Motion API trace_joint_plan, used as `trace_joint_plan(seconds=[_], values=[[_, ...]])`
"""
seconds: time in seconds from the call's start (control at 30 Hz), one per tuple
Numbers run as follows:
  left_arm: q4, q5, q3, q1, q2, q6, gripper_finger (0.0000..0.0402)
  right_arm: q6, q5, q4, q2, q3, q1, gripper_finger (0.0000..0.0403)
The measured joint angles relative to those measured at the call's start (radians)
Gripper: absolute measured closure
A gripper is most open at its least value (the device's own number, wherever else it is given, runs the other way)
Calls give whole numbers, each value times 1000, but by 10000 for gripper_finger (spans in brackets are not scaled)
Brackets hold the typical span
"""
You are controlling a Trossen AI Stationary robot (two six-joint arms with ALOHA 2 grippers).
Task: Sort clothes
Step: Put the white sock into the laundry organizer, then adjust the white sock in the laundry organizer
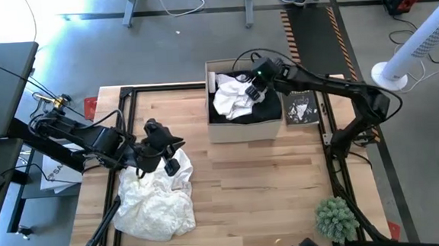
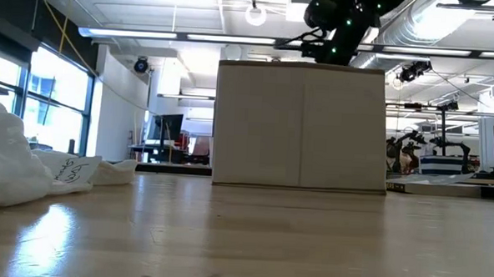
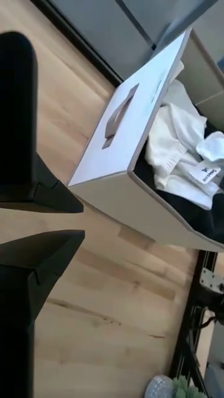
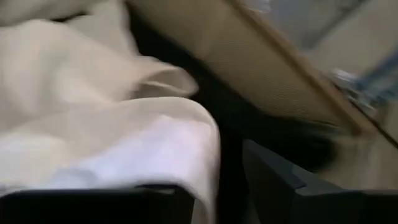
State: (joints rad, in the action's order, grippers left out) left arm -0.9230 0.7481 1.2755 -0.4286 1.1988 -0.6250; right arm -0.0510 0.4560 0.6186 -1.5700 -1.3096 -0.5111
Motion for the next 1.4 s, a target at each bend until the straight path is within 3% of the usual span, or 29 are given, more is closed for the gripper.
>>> trace_joint_plan(seconds=[0.13,0.33,0.43,0.67,0.8,0.9,1.07,1.2,1.4], values=[[0,28,0,0,-1,0,348,-69,164,172,2,-94,3,279],[-1,63,0,1,-1,0,348,-84,180,298,2,-191,19,279],[0,67,0,1,-1,0,348,-82,134,298,2,-197,34,279],[-1,66,0,1,-1,0,348,-68,-129,276,0,-135,40,281],[-1,65,0,1,-1,0,348,-47,-178,190,-1,-15,-15,294],[-1,63,0,0,-1,0,348,-119,-172,40,-1,83,-74,310],[-1,63,0,0,-1,0,348,-103,-316,4,-13,153,-120,328],[-1,72,0,0,-1,0,348,-49,-293,90,-26,93,-112,332],[-2,73,-1,0,-1,0,348,-21,-271,249,-19,-165,-67,332]])
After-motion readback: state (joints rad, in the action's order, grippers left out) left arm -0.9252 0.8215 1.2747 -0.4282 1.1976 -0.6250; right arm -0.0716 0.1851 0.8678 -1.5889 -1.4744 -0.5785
